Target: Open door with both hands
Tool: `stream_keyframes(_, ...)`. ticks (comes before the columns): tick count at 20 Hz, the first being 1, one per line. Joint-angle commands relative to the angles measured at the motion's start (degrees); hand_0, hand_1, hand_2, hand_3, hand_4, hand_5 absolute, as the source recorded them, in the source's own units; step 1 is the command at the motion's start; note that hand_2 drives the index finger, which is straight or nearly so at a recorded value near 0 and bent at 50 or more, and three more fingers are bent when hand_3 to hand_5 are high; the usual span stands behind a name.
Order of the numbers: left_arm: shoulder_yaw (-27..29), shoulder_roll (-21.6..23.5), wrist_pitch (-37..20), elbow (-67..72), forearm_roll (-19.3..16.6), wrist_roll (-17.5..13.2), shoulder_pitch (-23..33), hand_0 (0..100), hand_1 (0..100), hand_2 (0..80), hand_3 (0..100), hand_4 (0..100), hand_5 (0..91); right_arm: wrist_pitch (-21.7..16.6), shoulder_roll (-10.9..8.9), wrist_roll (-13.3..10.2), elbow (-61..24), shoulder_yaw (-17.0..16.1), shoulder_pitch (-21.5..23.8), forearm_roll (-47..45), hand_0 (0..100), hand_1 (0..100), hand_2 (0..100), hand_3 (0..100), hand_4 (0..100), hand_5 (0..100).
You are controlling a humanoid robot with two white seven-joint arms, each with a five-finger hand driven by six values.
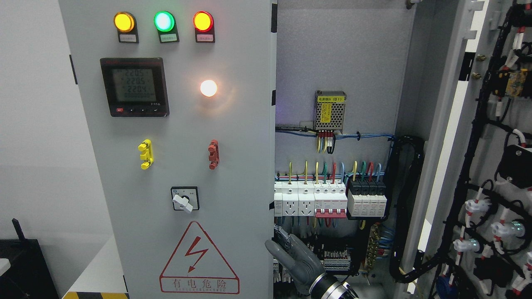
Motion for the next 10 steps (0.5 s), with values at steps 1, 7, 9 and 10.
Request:
stream_keyframes(1, 0.0, -1.93, -0.03, 0.44, 0.0, -0.02, -0.01, 12, 39, 0.0, 0, 0, 0.0, 0.44, -0.06, 0.78, 0.04, 0.15, -0.16, -0.7, 12, 39, 0, 0, 0, 0)
stream_keyframes(7, 0.0, -1.93, 0.06, 0.53, 0.0, -0.02, -0.01, 12, 39, 0.0, 0, 0, 0.0, 0.52, -0.06, 2.72, 0.13, 0.15, -0.42, -0.7, 12, 39, 0, 0, 0, 0)
stream_keyframes(9, 0.0, -1.93, 0.06, 0.44, 0.0, -0.02, 0.08, 12, 39, 0.0, 0, 0, 0.0, 0.52, 0.02, 2.72, 0.13, 0.15, -0.68, -0.7, 12, 39, 0, 0, 0, 0)
stream_keyframes(10, 0.0, -1.93, -0.03, 0.53, 0.0, -0.02, -0.01, 12, 39, 0.0, 0, 0, 0.0, 0.52, 0.02, 2.72, 0.13, 0.15, -0.77, -0.7, 12, 39, 0, 0, 0, 0)
